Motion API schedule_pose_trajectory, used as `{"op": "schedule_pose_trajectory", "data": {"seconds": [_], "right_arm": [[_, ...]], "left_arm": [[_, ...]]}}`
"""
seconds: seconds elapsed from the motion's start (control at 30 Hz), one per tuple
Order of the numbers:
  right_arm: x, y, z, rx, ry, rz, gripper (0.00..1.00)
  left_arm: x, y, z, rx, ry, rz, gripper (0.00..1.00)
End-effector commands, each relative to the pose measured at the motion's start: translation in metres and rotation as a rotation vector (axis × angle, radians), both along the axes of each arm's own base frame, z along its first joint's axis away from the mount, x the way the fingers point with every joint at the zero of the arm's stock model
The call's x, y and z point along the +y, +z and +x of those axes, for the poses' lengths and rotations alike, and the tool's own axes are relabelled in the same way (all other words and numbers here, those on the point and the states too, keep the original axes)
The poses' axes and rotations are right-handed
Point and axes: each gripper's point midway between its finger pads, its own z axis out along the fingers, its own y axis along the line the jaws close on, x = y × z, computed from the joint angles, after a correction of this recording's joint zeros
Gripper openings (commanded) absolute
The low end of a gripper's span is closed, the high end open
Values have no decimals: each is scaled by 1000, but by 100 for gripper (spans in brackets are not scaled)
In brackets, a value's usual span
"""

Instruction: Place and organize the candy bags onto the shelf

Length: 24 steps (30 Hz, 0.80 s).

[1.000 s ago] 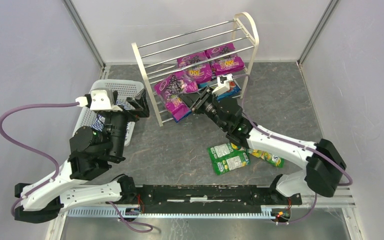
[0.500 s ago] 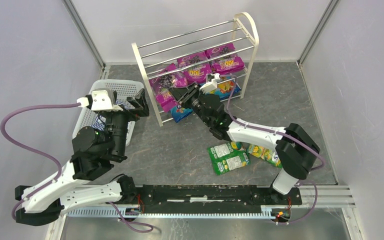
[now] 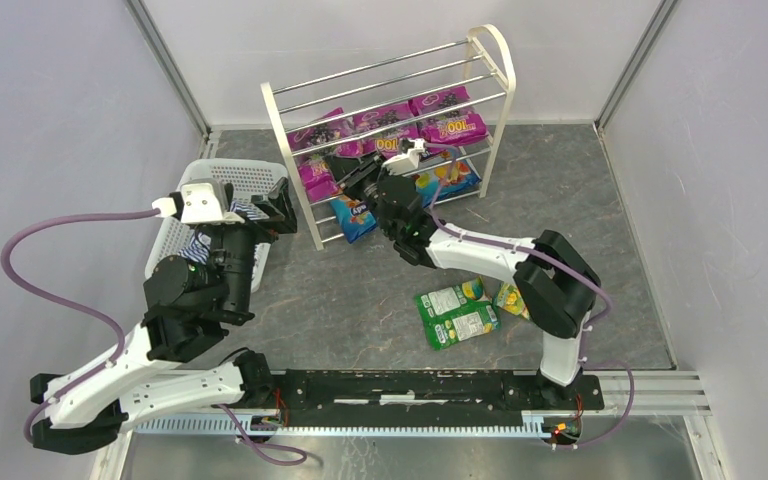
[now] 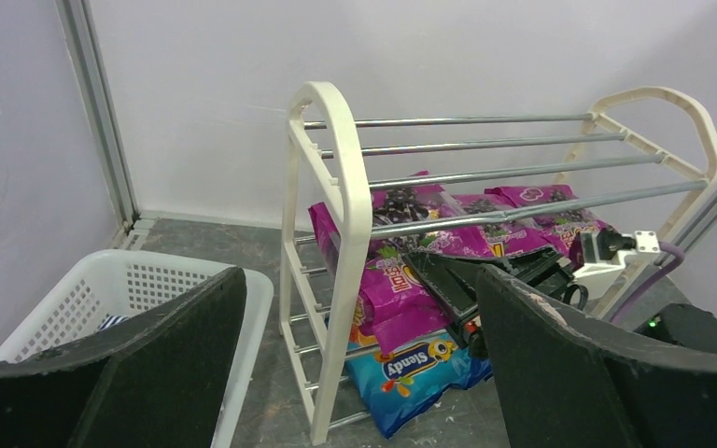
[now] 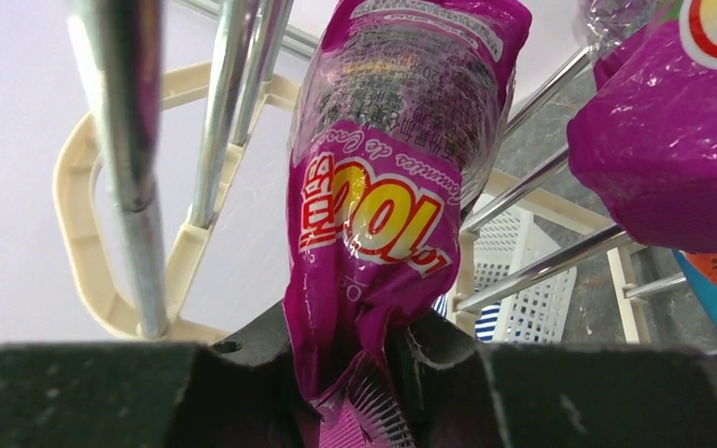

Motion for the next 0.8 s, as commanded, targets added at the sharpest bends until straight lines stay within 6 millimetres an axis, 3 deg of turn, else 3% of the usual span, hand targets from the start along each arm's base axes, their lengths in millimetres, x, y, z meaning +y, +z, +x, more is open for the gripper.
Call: {"op": "schedule_pose_trajectory", "data": {"seconds": [0.0,0.4,0.57,0.77], "right_arm": [[-1,75,-2,-122,-19,206,14],[10,46,11,-84,-30,147,22],[21,24,12,-30,20,90,43],[25,5,0,31,84,43,66]], "left_arm": [[3,9,-1,-34,-6,-28,98],[1,6,1,-32,-11,-25,98],[1,6,1,-31,-11,-26,98],[-1,5,2,-29,-14,-24,98]]}}
